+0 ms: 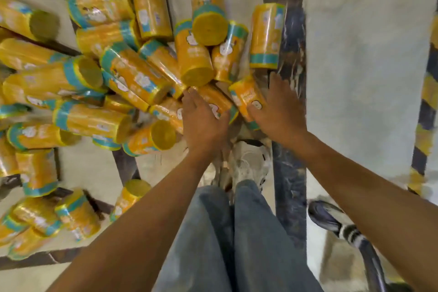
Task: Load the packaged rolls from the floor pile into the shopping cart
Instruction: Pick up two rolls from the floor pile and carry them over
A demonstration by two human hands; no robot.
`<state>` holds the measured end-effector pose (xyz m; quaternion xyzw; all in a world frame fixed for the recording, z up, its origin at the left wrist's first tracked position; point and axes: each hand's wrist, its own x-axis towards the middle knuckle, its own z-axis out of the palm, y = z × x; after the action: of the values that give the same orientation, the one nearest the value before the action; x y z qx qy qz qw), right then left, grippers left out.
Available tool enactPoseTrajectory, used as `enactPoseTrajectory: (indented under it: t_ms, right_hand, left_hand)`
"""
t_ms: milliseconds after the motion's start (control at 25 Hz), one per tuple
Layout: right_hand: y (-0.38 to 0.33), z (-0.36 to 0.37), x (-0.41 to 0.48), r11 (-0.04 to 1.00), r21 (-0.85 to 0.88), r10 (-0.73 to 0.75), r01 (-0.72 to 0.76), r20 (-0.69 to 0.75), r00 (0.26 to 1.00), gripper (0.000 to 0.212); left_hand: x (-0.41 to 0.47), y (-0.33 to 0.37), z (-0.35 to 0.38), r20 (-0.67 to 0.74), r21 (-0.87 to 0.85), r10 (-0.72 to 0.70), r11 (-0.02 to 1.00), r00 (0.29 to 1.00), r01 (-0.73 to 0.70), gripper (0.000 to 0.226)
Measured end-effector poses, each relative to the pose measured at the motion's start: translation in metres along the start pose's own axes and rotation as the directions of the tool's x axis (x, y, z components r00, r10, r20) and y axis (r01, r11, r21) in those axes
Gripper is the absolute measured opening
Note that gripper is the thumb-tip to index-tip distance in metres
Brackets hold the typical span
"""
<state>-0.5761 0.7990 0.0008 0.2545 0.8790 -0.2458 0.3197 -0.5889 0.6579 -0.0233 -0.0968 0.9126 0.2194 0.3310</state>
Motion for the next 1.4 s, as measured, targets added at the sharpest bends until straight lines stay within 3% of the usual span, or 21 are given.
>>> enactPoseTrajectory:
  t_ms: [160, 240, 400, 560, 640, 720, 840, 920, 1040, 1200, 1400]
  right_hand:
    - [0.019, 0.053, 0.040, 0.999, 0.035, -0.018, 0.018, -0.001, 1.000, 0.082]
    - [0.024, 0.071, 0.053, 0.999, 0.037, -0.018, 0.018, -0.011, 1.000, 0.086]
    - [0.030, 0.079, 0.063, 1.000, -0.019, -0.011, 0.010, -0.075, 0.997, 0.091]
    - [0.027, 0.068, 0.055, 1.000, -0.022, 0.001, -0.002, -0.059, 0.998, 0.083]
    - [0.020, 0.056, 0.044, 1.000, -0.010, -0.002, 0.002, -0.059, 0.998, 0.080]
    - [0.013, 0.043, 0.030, 1.000, 0.014, 0.015, -0.014, -0.054, 0.998, 0.078]
    - [-0.006, 0.006, -0.004, 0.993, 0.098, 0.066, -0.060, -0.060, 0.996, 0.076]
    - [-0.026, -0.028, -0.026, 0.986, 0.154, 0.083, -0.069, -0.083, 0.993, 0.078]
    - [-0.060, -0.089, -0.061, 0.974, 0.219, 0.101, -0.063, -0.165, 0.981, 0.072]
    - [-0.112, -0.191, -0.112, 0.950, 0.312, 0.085, 0.024, -0.332, 0.940, 0.071]
    - [-0.176, -0.353, -0.210, 0.909, 0.361, 0.032, 0.206, -0.555, 0.831, 0.066]
  left_hand:
    - [0.023, -0.003, 0.061, -0.083, -0.078, -0.097, 0.993, 0.992, 0.091, 0.099]
    - [0.031, 0.004, 0.082, -0.215, -0.163, -0.195, 0.973, 0.957, 0.162, 0.101]
    - [0.046, 0.013, 0.093, -0.281, -0.320, -0.410, 0.892, 0.868, 0.317, 0.105]
    - [0.049, 0.010, 0.072, -0.112, -0.574, -0.598, 0.691, 0.794, 0.439, 0.107]
    - [0.051, 0.006, 0.057, 0.010, -0.628, -0.631, 0.600, 0.776, 0.496, 0.111]
    - [0.046, 0.007, 0.040, 0.092, -0.620, -0.626, 0.572, 0.775, 0.536, 0.105]
    - [0.010, 0.017, -0.003, 0.052, -0.527, -0.504, 0.719, 0.862, 0.453, 0.092]
    - [-0.013, 0.033, -0.043, -0.026, -0.483, -0.345, 0.826, 0.938, 0.290, 0.095]
    - [-0.037, 0.072, -0.118, -0.133, -0.447, -0.136, 0.892, 0.982, 0.063, 0.099]
    - [-0.080, 0.143, -0.234, -0.251, -0.362, 0.089, 0.915, 0.964, -0.179, 0.107]
    - [-0.176, 0.224, -0.385, -0.407, -0.302, 0.379, 0.803, 0.831, -0.514, 0.098]
